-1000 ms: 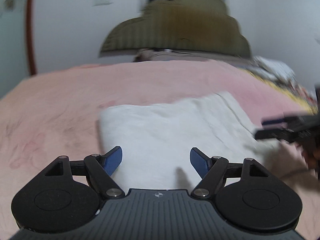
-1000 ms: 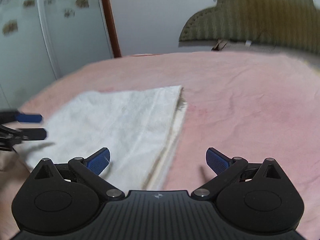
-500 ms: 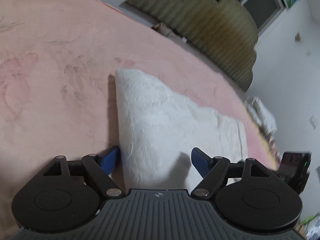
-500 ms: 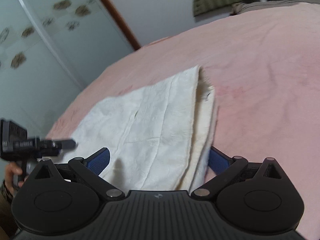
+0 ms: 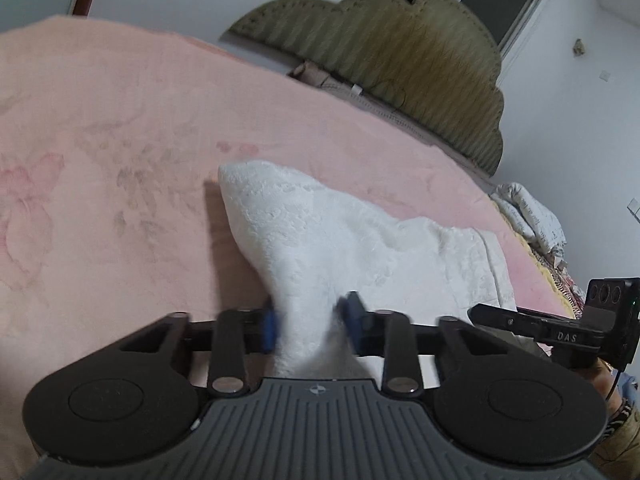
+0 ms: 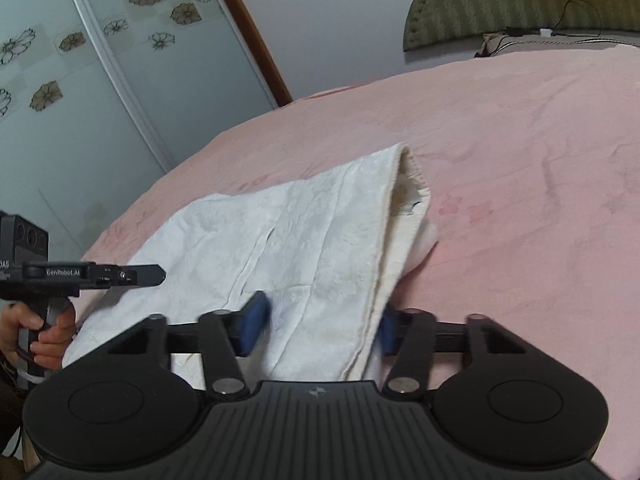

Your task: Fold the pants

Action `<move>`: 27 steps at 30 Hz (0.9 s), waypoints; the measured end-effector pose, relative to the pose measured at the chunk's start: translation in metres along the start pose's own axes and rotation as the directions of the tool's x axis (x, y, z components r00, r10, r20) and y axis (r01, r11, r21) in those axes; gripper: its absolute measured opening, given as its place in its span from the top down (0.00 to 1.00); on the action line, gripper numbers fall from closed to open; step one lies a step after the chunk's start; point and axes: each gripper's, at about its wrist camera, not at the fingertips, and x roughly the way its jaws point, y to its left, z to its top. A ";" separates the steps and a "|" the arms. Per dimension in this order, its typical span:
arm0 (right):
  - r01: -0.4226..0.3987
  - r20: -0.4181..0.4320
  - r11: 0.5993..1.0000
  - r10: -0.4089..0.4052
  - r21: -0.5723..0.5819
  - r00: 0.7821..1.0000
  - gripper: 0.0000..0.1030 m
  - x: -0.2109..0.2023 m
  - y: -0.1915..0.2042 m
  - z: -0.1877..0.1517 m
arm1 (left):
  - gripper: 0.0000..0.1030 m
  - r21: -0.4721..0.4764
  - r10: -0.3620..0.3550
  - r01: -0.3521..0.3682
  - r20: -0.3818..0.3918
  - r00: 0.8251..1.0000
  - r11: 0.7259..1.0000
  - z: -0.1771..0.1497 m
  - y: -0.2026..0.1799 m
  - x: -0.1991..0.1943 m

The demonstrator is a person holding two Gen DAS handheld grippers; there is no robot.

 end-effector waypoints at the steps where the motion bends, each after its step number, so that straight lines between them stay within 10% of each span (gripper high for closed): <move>1: 0.002 0.007 1.000 -0.002 0.001 1.000 0.61 -0.002 0.002 0.001 | 0.78 0.016 0.001 -0.002 0.019 1.000 1.000 -0.001 -0.002 -0.003; 13: -0.005 0.110 0.985 0.025 -0.174 0.994 0.78 0.002 0.053 0.046 | 0.85 0.242 0.049 -0.113 0.256 0.965 0.964 0.028 -0.037 -0.042; 22: -0.062 0.068 0.983 0.075 -0.174 0.995 0.78 0.100 0.052 0.097 | 0.84 0.146 0.199 -0.230 0.201 0.959 0.962 0.093 0.029 -0.013; 27: 0.012 -0.022 0.992 -0.015 -0.128 1.000 0.51 0.145 0.030 0.092 | 0.70 0.103 0.286 -0.300 0.133 0.949 0.948 0.086 0.053 0.006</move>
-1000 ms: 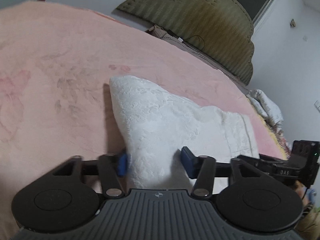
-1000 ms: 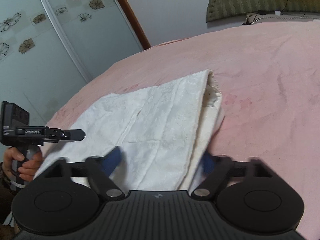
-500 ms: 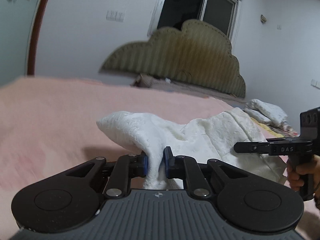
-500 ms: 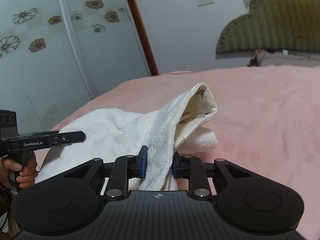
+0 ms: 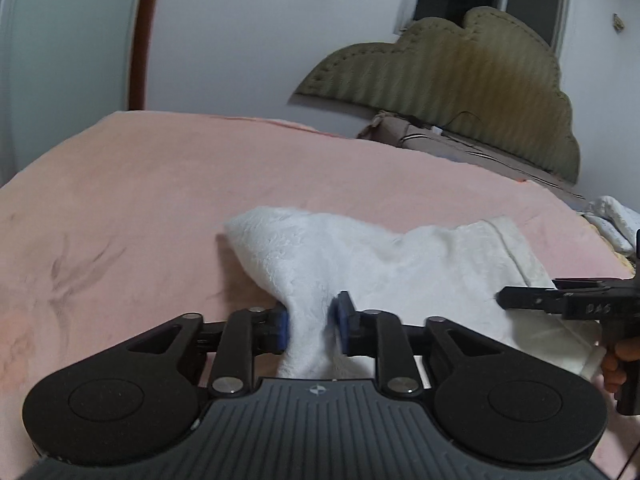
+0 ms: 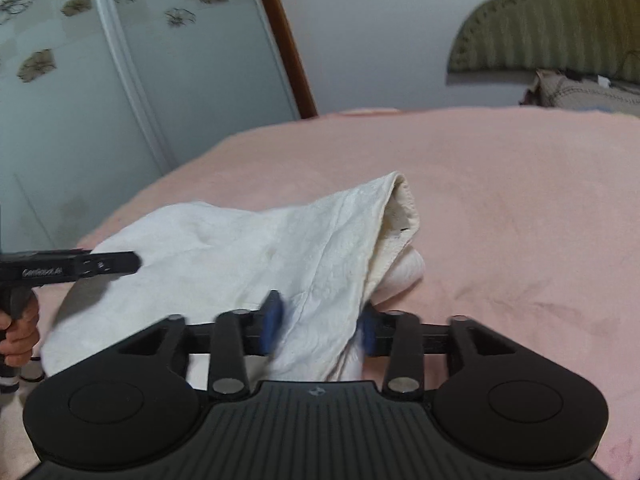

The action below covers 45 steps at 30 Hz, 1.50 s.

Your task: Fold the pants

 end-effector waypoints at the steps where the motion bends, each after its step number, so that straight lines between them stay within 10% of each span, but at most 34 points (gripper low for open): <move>1: -0.003 -0.009 1.000 0.004 0.031 1.000 0.49 -0.001 -0.005 -0.001 | 0.62 -0.007 0.003 -0.003 0.005 1.000 1.000 -0.001 0.001 -0.002; 7: 0.147 0.052 0.989 -0.145 -0.026 0.988 0.47 -0.047 0.017 -0.013 | 0.39 -0.035 0.119 -0.118 0.025 0.993 0.992 -0.005 0.000 -0.041; 10: 0.093 0.090 0.991 -0.084 -0.100 0.992 0.38 -0.069 0.050 -0.022 | 0.21 -0.040 0.103 -0.101 0.049 0.994 0.994 -0.020 -0.001 -0.063; 13: 0.021 0.045 0.986 -0.014 -0.166 0.999 0.33 -0.066 0.073 -0.031 | 0.20 0.037 0.149 -0.149 -0.001 0.989 0.988 -0.032 -0.006 -0.057; 16: 0.112 -0.013 0.973 -0.117 -0.204 0.993 0.33 -0.049 0.080 -0.039 | 0.22 -0.009 0.168 -0.168 -0.010 0.986 0.986 -0.037 -0.001 -0.065; 28: 0.067 0.106 0.998 -0.065 -0.018 0.992 0.12 -0.104 0.129 -0.050 | 0.10 -0.050 0.057 -0.057 -0.014 0.998 0.997 -0.069 -0.045 -0.118; 45: 0.136 -0.016 0.983 -0.135 0.121 0.991 0.02 -0.130 0.186 -0.082 | 0.01 0.004 0.253 -0.254 -0.075 0.964 0.967 -0.102 -0.057 -0.098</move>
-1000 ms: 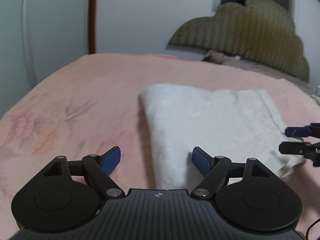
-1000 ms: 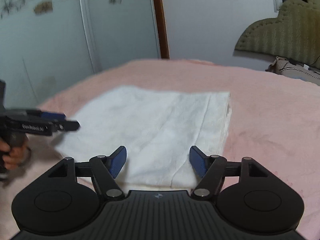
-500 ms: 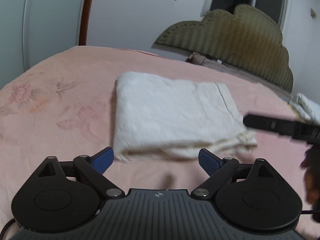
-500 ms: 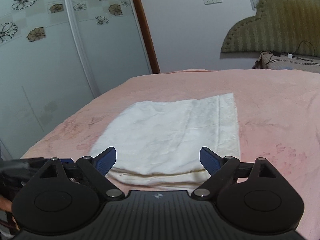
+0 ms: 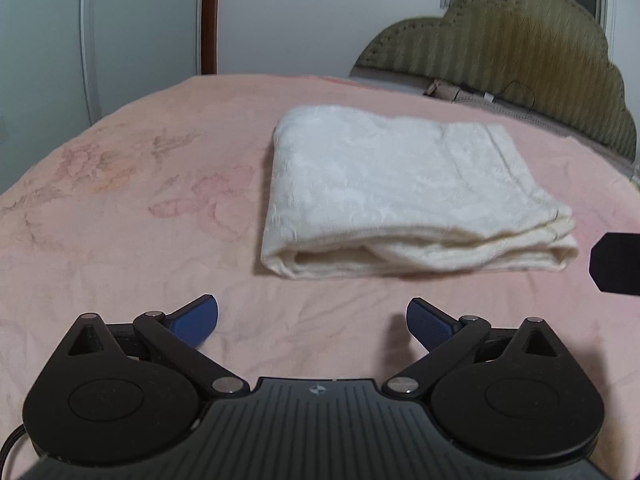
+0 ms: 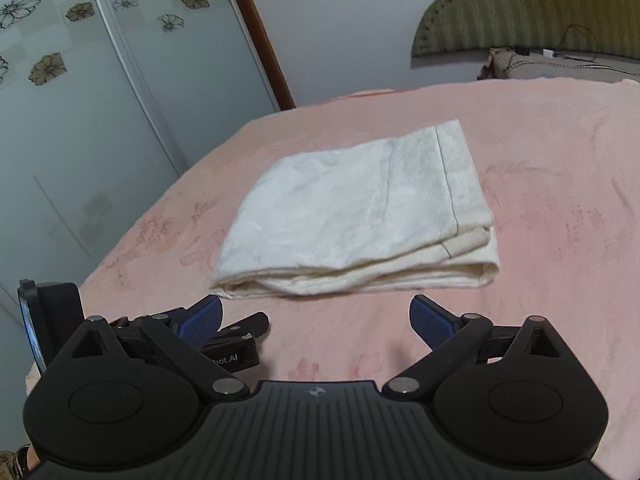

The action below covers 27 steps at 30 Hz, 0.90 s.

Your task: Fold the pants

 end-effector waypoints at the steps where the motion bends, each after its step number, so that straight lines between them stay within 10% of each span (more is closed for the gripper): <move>1: 0.016 -0.002 1.000 -0.016 -0.002 1.000 0.02 0.001 0.001 -0.003 | 0.01 0.008 0.009 -0.009 0.001 1.000 1.000 -0.003 -0.001 0.001; 27: -0.041 0.116 0.999 0.038 0.021 0.993 0.02 -0.027 0.030 -0.010 | 0.00 0.051 0.044 -0.044 0.002 0.999 0.998 -0.009 -0.006 0.003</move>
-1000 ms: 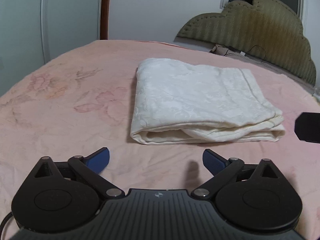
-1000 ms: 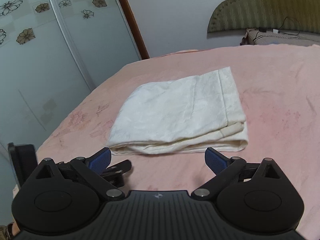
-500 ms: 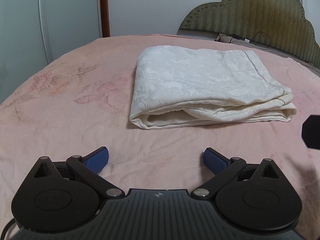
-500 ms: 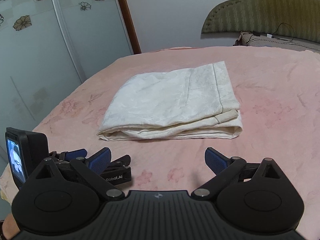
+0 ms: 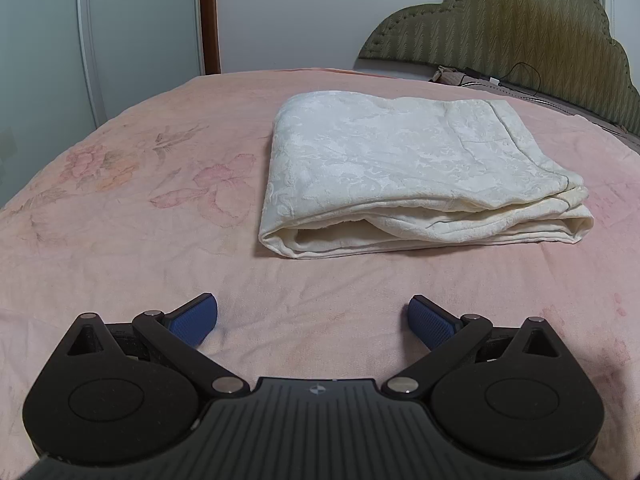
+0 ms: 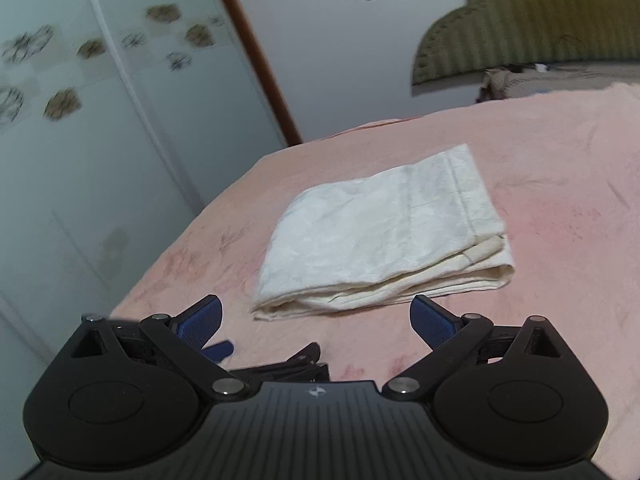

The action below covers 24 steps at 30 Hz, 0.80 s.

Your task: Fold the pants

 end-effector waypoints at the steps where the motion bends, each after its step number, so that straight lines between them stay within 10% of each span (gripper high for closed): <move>1: 0.004 0.006 1.000 -0.004 -0.023 1.000 0.02 0.001 0.001 -0.001 | 0.00 0.000 0.000 0.000 0.000 1.000 1.000 0.000 0.000 0.000; 9: 0.304 -0.017 0.944 -0.309 -0.132 0.951 0.01 0.040 -0.033 -0.021 | 0.00 0.000 0.000 0.000 0.000 1.000 1.000 0.000 0.000 0.000; 18: 0.393 -0.008 0.890 -0.406 -0.231 0.914 0.01 0.068 -0.051 -0.051 | 0.00 0.000 0.000 0.000 0.000 1.000 1.000 0.000 0.000 0.000; 24: 0.343 -0.056 0.926 -0.355 -0.159 0.933 0.00 0.067 -0.068 -0.049 | 0.00 0.000 0.000 0.000 0.000 1.000 1.000 0.000 0.000 0.000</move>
